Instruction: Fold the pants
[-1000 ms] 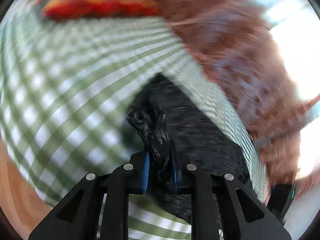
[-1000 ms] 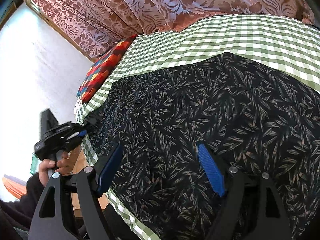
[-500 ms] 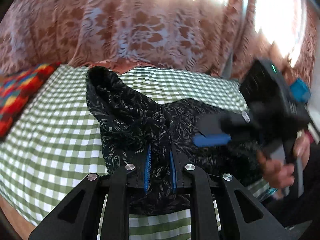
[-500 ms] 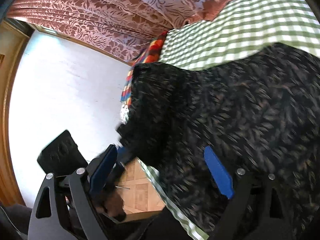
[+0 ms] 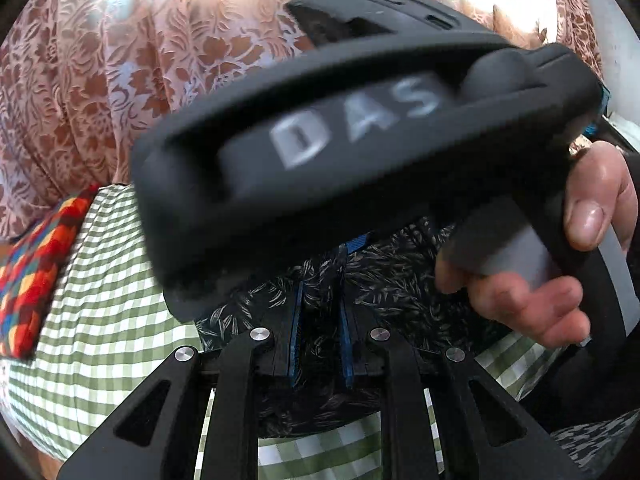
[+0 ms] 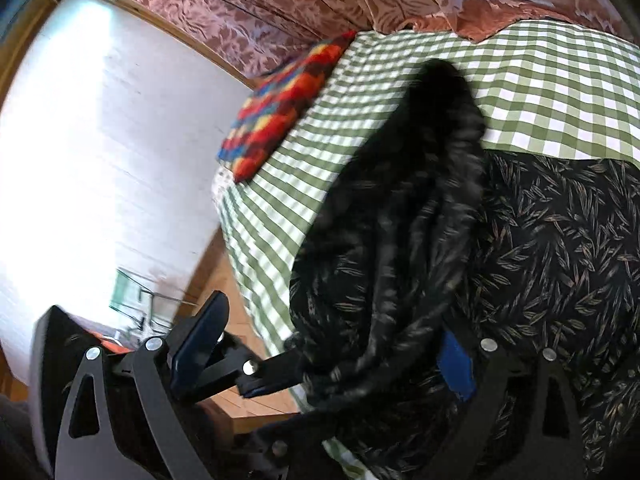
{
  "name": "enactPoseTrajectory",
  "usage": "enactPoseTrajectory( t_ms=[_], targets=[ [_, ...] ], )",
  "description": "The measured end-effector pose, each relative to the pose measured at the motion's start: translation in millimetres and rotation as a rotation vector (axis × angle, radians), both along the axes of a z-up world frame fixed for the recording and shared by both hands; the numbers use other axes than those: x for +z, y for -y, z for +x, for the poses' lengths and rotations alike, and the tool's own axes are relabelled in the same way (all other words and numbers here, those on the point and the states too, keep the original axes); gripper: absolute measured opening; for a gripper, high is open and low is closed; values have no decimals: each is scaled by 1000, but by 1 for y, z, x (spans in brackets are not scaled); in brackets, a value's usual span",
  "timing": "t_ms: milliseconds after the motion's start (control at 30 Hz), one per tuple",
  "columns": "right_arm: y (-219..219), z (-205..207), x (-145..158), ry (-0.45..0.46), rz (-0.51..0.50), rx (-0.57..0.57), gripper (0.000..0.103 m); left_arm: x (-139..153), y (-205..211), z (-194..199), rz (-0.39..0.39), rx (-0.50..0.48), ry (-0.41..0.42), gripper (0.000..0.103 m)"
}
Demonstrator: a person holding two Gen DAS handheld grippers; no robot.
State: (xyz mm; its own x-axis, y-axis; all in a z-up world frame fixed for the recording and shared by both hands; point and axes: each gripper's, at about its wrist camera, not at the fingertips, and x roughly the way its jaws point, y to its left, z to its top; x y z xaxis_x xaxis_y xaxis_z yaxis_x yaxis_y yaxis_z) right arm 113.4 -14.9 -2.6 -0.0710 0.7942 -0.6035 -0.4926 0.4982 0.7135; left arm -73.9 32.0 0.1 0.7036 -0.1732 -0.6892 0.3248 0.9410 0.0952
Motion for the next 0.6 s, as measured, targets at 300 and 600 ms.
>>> enactPoseTrajectory(
  t_ms=[300,600],
  targets=[
    [18,22,-26,-107,27,-111,21,-2,-5,1,-11,16,-11,16],
    [21,21,-12,-61,60,-125,13,27,-128,-13,-652,261,-111,40]
  ],
)
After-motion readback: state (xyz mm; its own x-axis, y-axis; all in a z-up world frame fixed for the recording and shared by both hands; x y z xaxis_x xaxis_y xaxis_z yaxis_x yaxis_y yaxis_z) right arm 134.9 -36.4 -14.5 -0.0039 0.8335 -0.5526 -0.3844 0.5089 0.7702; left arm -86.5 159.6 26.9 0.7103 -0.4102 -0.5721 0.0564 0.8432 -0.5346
